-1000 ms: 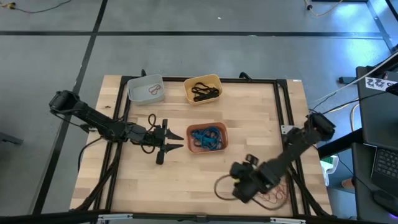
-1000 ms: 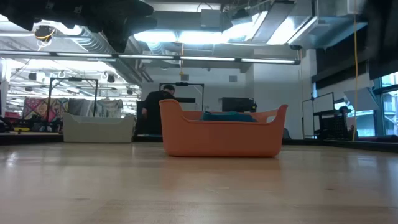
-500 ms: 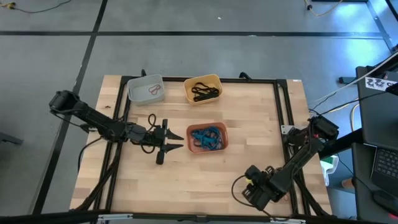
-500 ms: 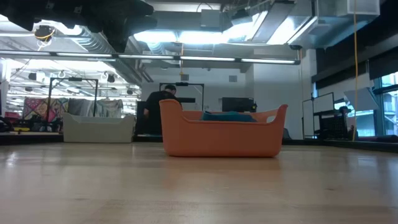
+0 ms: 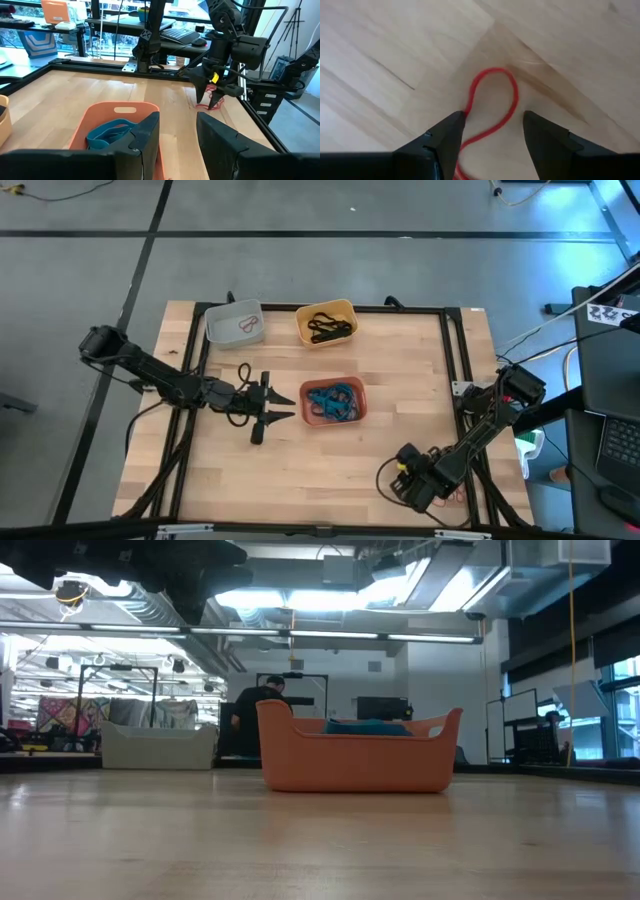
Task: Sort rubber bands into baskets
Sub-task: Put the red rubber band into the gray bin
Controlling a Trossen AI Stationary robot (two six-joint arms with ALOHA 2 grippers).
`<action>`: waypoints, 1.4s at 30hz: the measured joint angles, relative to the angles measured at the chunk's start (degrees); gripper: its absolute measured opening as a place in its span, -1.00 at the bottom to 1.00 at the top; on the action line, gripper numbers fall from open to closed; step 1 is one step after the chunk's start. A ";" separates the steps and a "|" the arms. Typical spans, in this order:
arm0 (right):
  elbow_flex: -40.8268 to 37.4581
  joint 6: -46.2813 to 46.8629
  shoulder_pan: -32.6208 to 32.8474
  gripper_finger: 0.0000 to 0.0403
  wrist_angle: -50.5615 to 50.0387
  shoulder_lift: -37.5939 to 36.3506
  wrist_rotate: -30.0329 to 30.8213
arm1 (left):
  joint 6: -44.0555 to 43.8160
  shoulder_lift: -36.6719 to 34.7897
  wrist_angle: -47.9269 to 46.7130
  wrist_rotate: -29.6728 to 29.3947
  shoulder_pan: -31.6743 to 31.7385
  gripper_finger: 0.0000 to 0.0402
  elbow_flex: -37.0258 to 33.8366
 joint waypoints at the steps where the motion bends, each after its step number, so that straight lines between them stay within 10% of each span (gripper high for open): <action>1: 0.00 -0.43 0.00 0.04 0.39 0.00 0.23 | 0.01 0.00 -0.01 0.00 0.00 -0.37 0.00; 17: 0.00 -4.82 -0.04 -0.95 2.14 0.22 3.77 | 0.38 0.00 -0.05 0.00 0.00 -0.37 0.00; 42: -0.11 -40.40 -4.72 -1.00 17.77 0.15 33.45 | -2.51 0.00 -0.25 0.00 0.01 -0.37 0.00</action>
